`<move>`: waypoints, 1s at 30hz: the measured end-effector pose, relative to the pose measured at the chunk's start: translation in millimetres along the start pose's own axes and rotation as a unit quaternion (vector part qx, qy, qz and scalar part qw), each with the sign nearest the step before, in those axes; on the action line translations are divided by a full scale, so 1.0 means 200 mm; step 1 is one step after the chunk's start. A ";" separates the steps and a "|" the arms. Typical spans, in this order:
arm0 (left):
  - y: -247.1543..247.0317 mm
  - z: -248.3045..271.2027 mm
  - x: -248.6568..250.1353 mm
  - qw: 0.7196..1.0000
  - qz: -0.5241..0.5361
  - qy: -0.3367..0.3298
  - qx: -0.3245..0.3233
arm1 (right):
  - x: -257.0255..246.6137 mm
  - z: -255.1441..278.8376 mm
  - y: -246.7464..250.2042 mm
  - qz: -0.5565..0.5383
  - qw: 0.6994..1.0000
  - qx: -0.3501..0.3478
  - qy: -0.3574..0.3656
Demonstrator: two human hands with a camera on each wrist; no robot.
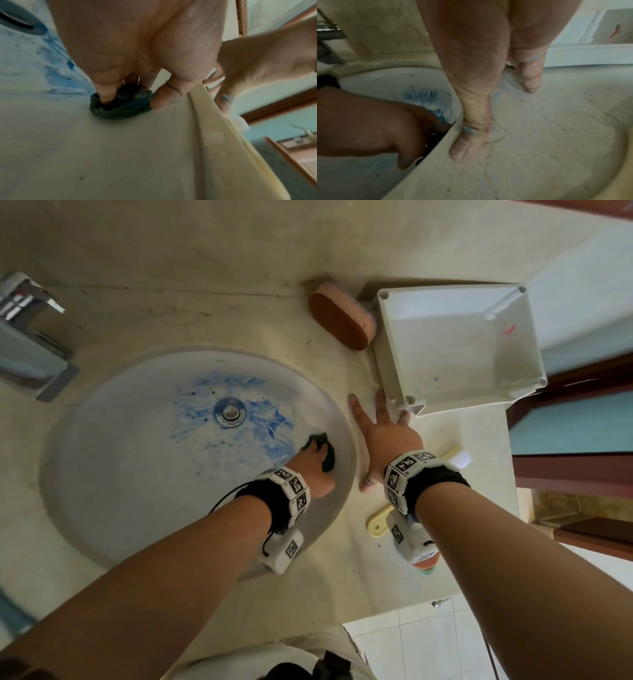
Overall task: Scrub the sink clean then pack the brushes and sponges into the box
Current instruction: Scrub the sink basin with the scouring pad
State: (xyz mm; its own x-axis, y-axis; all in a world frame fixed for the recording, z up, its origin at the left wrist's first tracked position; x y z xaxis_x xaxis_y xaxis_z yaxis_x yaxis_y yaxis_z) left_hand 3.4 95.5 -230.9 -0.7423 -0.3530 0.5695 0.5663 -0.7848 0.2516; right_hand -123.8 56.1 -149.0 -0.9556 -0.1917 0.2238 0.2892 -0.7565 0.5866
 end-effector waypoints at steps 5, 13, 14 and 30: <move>0.04 -0.11 -0.04 0.999 -0.043 0.010 0.028 | 0.01 0.00 0.00 0.020 1.000 0.015 0.003; 0.03 -0.13 -0.09 0.992 -0.125 -0.006 0.028 | 0.01 0.00 -0.01 -0.006 1.000 -0.005 0.003; 0.00 -0.11 -0.12 0.990 -0.141 -0.015 0.023 | 0.01 0.00 -0.01 -0.010 1.000 -0.006 0.005; 0.07 -0.07 -0.24 0.985 -0.171 0.021 0.011 | -0.01 0.08 -0.12 -0.101 0.995 0.003 -0.009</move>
State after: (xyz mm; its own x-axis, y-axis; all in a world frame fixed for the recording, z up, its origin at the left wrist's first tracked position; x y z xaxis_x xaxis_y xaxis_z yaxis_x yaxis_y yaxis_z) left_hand 40.8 94.6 -265.8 -0.9051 -0.0914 0.4153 0.2879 -0.8505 0.4402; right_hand -126.7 84.9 -150.2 -0.9931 -0.0242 0.1151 0.0915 -0.7742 0.6263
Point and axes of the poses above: each hand's wrist, its own z-axis away from the middle knuckle, its own y-axis out of the back of the hand, x = y × z, the point moved 4 cm from there along -z, towards the middle knuckle, and after that the axes turned 9 degrees about z, right-handed, at the moved point
